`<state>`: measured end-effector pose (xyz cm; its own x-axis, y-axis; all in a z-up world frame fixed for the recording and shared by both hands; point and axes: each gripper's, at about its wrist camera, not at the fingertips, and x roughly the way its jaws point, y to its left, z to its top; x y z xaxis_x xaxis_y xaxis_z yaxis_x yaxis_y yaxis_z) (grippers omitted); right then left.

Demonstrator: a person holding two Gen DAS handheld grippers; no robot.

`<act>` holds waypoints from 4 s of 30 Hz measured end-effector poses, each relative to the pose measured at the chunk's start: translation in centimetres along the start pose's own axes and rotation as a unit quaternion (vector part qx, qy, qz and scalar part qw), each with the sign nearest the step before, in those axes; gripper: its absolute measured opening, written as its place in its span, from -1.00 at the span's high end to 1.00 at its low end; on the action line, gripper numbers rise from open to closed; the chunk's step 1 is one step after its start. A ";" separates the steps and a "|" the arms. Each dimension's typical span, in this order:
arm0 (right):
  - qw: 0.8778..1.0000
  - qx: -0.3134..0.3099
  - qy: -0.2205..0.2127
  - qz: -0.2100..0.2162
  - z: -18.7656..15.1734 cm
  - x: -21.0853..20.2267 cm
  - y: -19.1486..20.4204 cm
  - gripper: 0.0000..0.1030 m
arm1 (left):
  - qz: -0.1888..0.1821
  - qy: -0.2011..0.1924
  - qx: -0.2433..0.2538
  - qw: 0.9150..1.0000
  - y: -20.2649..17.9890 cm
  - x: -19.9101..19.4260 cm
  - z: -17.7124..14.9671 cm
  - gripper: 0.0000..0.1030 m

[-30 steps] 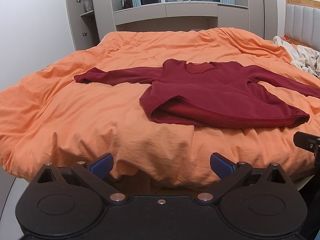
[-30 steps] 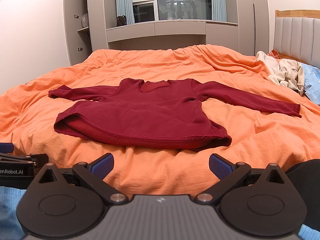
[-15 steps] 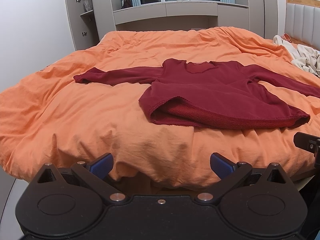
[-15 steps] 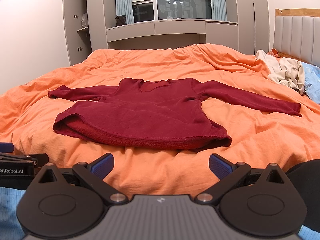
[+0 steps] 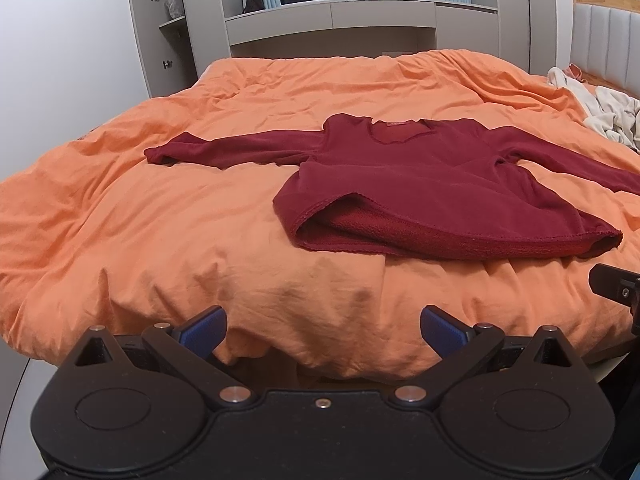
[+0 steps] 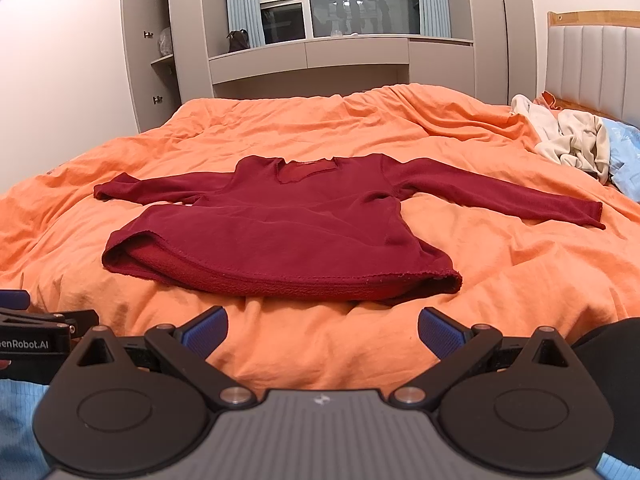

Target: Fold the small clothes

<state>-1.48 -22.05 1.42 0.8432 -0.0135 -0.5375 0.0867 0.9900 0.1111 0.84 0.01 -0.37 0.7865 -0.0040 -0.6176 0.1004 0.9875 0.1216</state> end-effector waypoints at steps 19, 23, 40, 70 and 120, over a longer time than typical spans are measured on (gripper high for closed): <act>1.000 0.016 0.010 -0.001 1.2 1.4 -0.9 -1.00 | 0.004 0.021 0.009 1.000 -0.7 1.1 1.5 -0.99; 1.000 0.024 0.007 0.001 2.1 1.5 -1.4 -1.00 | 0.006 0.023 0.012 1.000 -1.1 1.2 2.5 -0.99; 0.996 0.085 0.012 -0.024 13.1 8.1 -11.6 -1.00 | -0.053 0.016 0.038 0.998 -8.2 6.2 17.9 -0.99; 0.939 0.282 0.022 -0.198 15.8 21.0 -36.2 -1.00 | -0.146 0.029 0.080 0.986 -28.1 33.7 29.5 -0.99; 0.952 0.257 -0.107 -0.125 25.2 24.6 -29.4 0.90 | -0.105 0.084 -0.017 0.991 -10.4 32.9 34.4 -0.99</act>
<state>30.14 -54.99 5.99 0.8465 -0.3218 -0.4242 0.5002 0.7535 0.4267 46.59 -15.80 4.81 0.6373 -0.1858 -0.7479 0.2283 0.9725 -0.0471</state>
